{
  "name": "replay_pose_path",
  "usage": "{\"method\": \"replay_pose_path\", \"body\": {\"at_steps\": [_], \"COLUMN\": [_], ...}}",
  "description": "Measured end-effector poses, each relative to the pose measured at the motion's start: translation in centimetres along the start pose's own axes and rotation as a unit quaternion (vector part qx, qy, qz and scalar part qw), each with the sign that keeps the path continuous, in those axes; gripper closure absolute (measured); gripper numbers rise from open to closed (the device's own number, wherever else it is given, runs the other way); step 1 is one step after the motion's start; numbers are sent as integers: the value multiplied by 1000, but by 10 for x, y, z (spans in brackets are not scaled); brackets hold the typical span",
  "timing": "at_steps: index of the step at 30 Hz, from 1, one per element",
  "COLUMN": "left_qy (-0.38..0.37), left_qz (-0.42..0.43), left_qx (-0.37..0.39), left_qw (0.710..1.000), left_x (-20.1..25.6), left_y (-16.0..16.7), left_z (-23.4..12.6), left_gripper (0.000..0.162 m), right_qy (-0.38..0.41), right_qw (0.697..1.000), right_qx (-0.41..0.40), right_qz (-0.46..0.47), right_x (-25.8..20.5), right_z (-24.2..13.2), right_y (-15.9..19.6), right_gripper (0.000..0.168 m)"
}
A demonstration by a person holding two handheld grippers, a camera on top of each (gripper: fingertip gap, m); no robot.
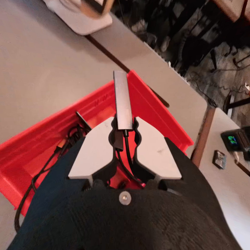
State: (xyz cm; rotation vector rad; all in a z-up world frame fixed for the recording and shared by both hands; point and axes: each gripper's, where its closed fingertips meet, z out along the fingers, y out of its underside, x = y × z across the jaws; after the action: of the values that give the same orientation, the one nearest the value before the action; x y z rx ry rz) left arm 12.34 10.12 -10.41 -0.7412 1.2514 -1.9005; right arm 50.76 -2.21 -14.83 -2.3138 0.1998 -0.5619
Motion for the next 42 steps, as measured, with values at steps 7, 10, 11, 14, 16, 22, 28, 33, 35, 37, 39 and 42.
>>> {"method": "replay_pose_path", "body": {"at_steps": [7, 10, 11, 14, 16, 22, 28, 33, 35, 37, 39, 42], "left_qy": [3, -5, -12, -35, -55, -121, -168, -242, -294, -359, -415, -499], "left_qz": [-9, -3, 3, 27, 39, 50, 26, 90, 114, 133, 154, 200], "left_qx": [-6, -20, -30, -72, -105, -162, -204, -271, -278, -283, -279, -297], "left_qw": [1000, 1000, 999, 996, 992, 978, 964, 927, 907, 879, 852, 790], "left_x": [-2, -4, -5, -10, -14, -21, -19, -41, -56, -72, -86, -110], "left_y": [4, 9, 11, 24, 36, 68, 109, 133, 130, 119, 99, 64], "left_z": [-1, 0, 1, 3, 6, 17, 50, 73, 63, 42, 17, -34], "left_gripper": [110, 110, 109, 107, 104, 91, 94, 90, 89, 88, 88, 88], "right_qy": [89, 101, 102, 146, 142, 135, 119, 65, 21, 1, -6, 13], "right_qw": [990, 993, 993, 985, 978, 949, 954, 944, 939, 945, 961, 972], "right_qx": [-108, -63, -48, 6, 62, 176, 154, 218, 253, 245, 217, 170], "right_qz": [-6, 16, 31, 88, 142, 222, 229, 241, 232, 216, 174, 164], "right_x": [20, 12, 6, -6, -30, -94, -97, -115, -138, -160, -178, -179], "right_z": [1, -21, -31, -72, -96, -135, -133, -129, -117, -94, -65, -25], "right_y": [36, 28, 28, 37, 47, 96, 124, 95, 65, 45, 32, 25], "right_gripper": [104, 103, 103, 105, 103, 103, 104, 105, 105, 108, 112, 111]}}
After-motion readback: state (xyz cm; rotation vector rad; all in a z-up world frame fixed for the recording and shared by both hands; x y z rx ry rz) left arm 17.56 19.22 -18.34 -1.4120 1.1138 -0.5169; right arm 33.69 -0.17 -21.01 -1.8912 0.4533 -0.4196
